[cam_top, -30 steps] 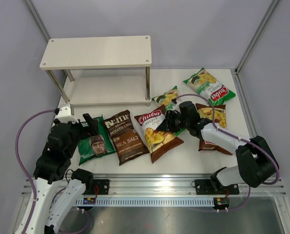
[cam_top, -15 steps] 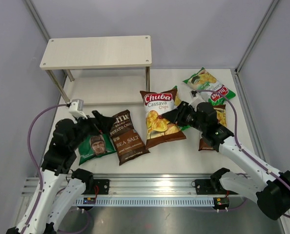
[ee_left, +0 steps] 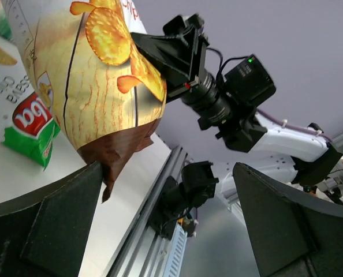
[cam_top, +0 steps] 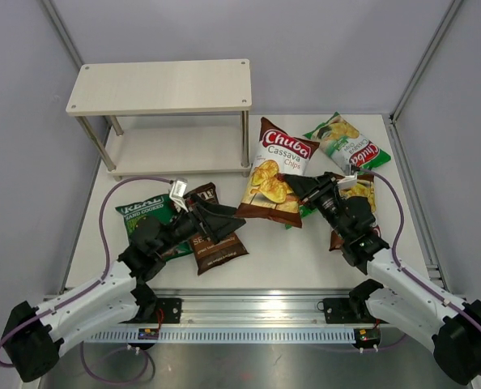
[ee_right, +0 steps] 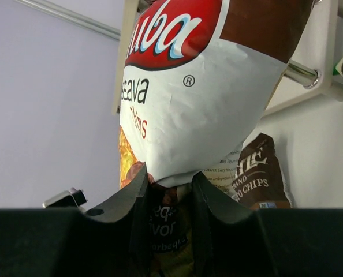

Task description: Place and organize the chips bags onto the shelf

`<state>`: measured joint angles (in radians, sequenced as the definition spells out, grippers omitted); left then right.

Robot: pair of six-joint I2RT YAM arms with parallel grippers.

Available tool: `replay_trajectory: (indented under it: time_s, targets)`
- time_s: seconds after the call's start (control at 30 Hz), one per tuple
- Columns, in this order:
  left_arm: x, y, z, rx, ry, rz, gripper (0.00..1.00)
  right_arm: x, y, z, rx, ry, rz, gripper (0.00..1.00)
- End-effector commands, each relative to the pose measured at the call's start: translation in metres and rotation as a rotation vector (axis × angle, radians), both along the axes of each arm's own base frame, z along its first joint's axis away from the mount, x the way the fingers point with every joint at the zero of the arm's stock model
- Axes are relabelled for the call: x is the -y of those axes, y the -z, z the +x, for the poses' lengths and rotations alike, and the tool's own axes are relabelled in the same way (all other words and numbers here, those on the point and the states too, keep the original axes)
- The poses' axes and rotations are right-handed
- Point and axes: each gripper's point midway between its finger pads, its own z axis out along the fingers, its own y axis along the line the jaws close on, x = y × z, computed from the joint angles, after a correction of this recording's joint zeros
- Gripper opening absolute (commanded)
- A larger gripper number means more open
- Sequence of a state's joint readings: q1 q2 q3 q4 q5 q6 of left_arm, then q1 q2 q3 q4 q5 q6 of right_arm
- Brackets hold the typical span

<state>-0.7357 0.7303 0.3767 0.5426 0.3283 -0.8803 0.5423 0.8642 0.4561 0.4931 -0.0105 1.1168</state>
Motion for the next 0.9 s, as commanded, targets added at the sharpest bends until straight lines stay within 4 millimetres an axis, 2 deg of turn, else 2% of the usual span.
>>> replay_trajectory:
  time_s: [0.0, 0.03, 0.13, 0.17, 0.3, 0.53, 0.63, 0.77, 0.87]
  targets:
    - [0.004, -0.041, 0.011, 0.126, -0.097, -0.114, 0.99, 0.013, -0.077, -0.008, 0.185, 0.029, 0.243, 0.16]
    - [0.005, -0.048, 0.009, 0.143, -0.097, -0.128, 0.99, 0.013, -0.078, -0.009, 0.189, 0.025, 0.247, 0.16]
    - [0.021, -0.039, 0.016, 0.111, -0.109, -0.072, 0.99, 0.013, -0.089, -0.016, 0.229, 0.002, 0.273, 0.16]
    - [0.024, -0.044, 0.018, 0.116, -0.119, -0.069, 0.99, 0.013, -0.091, -0.018, 0.237, -0.002, 0.277, 0.16]
    - [0.038, -0.039, 0.022, 0.107, -0.144, -0.033, 0.99, 0.016, -0.097, -0.023, 0.243, -0.007, 0.294, 0.15]
    - [0.031, -0.025, 0.043, 0.086, -0.309, 0.072, 0.99, 0.023, -0.094, -0.030, 0.231, 0.007, 0.301, 0.15]
    - [0.030, -0.025, 0.045, 0.102, -0.329, 0.089, 0.99, 0.024, -0.094, -0.033, 0.230, 0.001, 0.305, 0.15]
    - [0.033, -0.030, 0.042, 0.135, -0.311, 0.080, 0.99, 0.022, -0.100, -0.039, 0.239, -0.033, 0.327, 0.15]
    - [0.039, -0.050, 0.021, 0.241, -0.210, -0.031, 0.99, 0.017, -0.102, -0.041, 0.239, -0.062, 0.317, 0.15]
